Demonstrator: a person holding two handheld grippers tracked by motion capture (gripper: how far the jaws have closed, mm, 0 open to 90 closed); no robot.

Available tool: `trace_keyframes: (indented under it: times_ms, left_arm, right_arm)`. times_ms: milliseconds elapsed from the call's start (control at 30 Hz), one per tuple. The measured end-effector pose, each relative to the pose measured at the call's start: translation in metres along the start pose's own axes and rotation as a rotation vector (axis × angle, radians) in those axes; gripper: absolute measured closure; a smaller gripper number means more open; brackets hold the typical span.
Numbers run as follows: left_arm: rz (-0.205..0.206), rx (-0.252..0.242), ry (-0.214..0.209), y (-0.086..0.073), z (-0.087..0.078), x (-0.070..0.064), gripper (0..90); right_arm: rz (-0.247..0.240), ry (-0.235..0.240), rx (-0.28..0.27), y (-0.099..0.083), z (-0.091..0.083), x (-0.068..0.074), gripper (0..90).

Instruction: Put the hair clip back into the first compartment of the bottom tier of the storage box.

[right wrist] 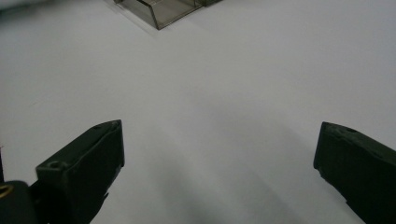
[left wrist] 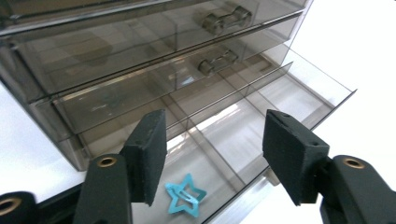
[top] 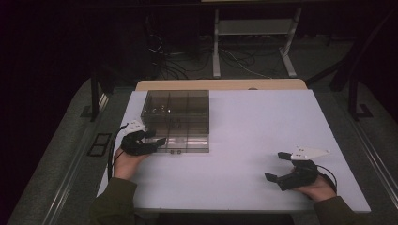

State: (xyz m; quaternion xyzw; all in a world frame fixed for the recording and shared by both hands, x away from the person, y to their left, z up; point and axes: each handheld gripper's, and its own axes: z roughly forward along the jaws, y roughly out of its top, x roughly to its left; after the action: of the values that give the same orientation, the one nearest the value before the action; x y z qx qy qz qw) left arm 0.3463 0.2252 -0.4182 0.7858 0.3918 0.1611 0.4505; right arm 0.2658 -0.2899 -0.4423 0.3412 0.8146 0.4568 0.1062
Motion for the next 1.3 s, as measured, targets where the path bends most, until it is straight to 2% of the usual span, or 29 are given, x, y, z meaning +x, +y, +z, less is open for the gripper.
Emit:
trace_keyframes:
  times_ms: [533, 767, 900, 967, 1167, 1300]
  left_arm:
    - [0.028, -0.025, -0.058, 0.004, 0.001, -0.016, 29.1]
    - [0.042, -0.003, -0.080, 0.004, 0.002, -0.027, 18.1]
    - [0.072, 0.007, -0.090, 0.004, 0.002, -0.036, 12.8]
    - [0.073, 0.004, -0.098, 0.004, 0.004, -0.040, 11.0]
    - [0.087, 0.024, -0.101, 0.000, 0.008, -0.049, 1.3]
    - [0.108, 0.026, -0.117, -0.003, 0.007, -0.054, 0.0]
  right_arm:
    - [0.011, 0.016, 0.011, 0.000, 0.007, -0.006, 1.3]
    - [0.003, 0.015, 0.008, 0.000, 0.007, -0.005, 1.3]
    - [0.002, 0.018, 0.010, 0.001, 0.008, -0.004, 1.3]
    - [0.001, 0.018, 0.009, 0.000, 0.007, -0.004, 1.2]
    - [0.001, 0.015, 0.008, 0.001, 0.007, -0.005, 1.2]
    - [0.001, 0.014, 0.011, 0.000, 0.007, -0.004, 1.3]
